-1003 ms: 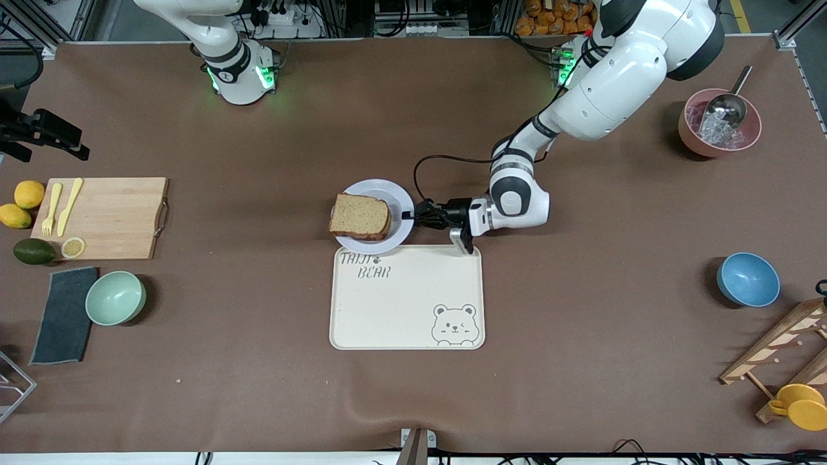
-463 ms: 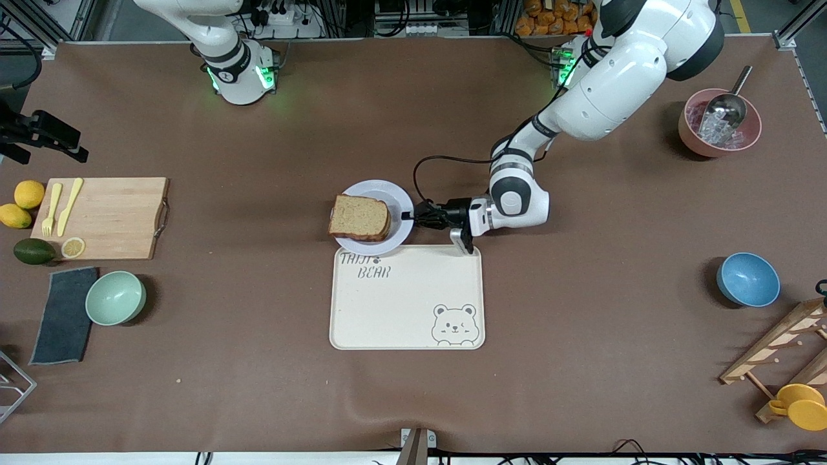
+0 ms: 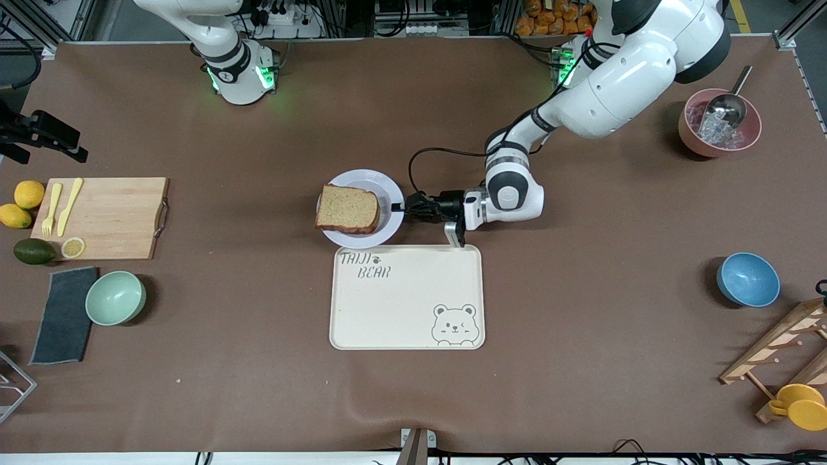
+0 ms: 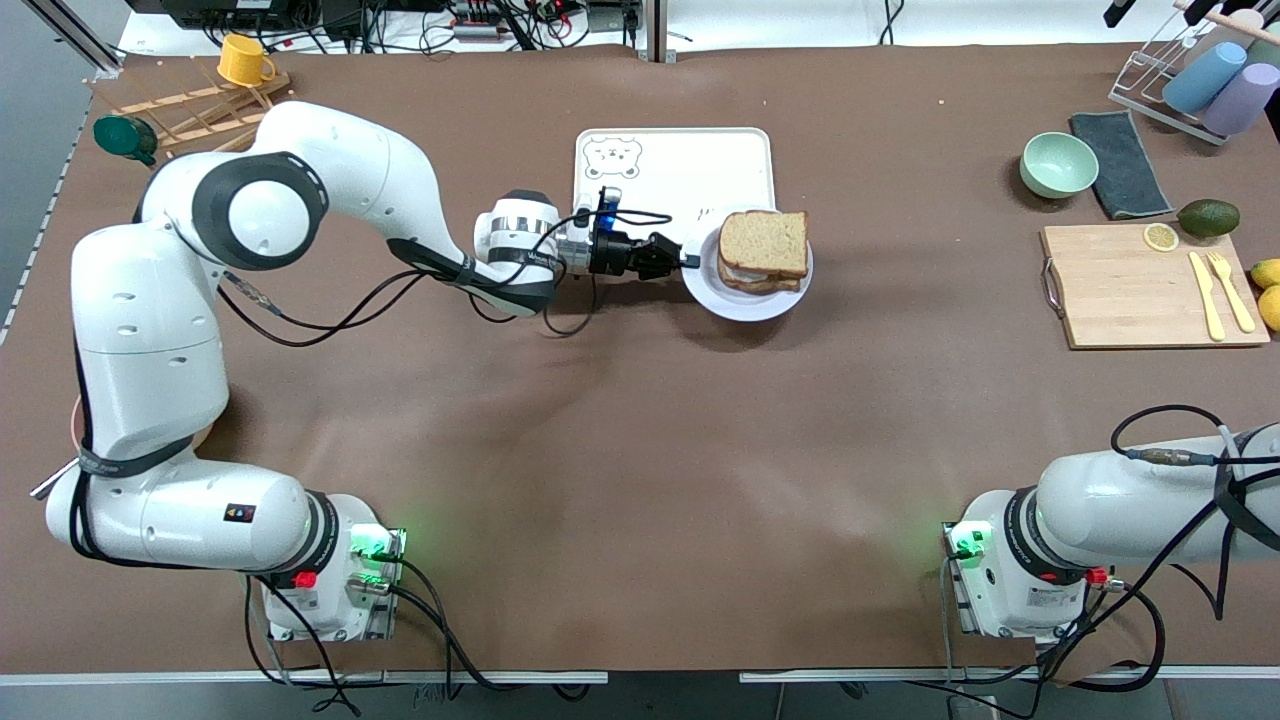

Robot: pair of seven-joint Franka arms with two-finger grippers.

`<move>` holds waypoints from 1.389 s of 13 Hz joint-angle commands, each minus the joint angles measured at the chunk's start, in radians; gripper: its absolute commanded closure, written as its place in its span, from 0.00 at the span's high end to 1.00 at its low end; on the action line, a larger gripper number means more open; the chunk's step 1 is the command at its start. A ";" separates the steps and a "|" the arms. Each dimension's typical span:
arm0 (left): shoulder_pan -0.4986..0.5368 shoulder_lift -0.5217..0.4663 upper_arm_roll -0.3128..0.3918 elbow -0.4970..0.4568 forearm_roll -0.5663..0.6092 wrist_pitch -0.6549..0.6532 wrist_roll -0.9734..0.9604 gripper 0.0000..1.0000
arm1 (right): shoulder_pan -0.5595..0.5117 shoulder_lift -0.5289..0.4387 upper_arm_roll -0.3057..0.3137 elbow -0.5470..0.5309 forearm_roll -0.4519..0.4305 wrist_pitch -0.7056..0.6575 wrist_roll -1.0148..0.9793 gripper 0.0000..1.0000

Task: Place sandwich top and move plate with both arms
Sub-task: 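Slide the plate with the left gripper onto the white tray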

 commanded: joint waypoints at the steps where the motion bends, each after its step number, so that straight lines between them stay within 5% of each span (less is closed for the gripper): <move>1: 0.058 -0.073 -0.034 -0.045 -0.036 -0.002 0.020 0.00 | -0.002 -0.015 0.000 -0.006 0.016 0.001 0.014 1.00; 12: 0.173 -0.078 -0.031 0.061 0.011 -0.028 -0.086 0.00 | 0.002 -0.012 0.000 -0.007 0.016 -0.002 0.014 1.00; 18: 0.241 -0.047 0.026 0.116 0.203 -0.071 -0.195 0.00 | 0.002 -0.012 0.000 -0.007 0.016 -0.004 0.012 1.00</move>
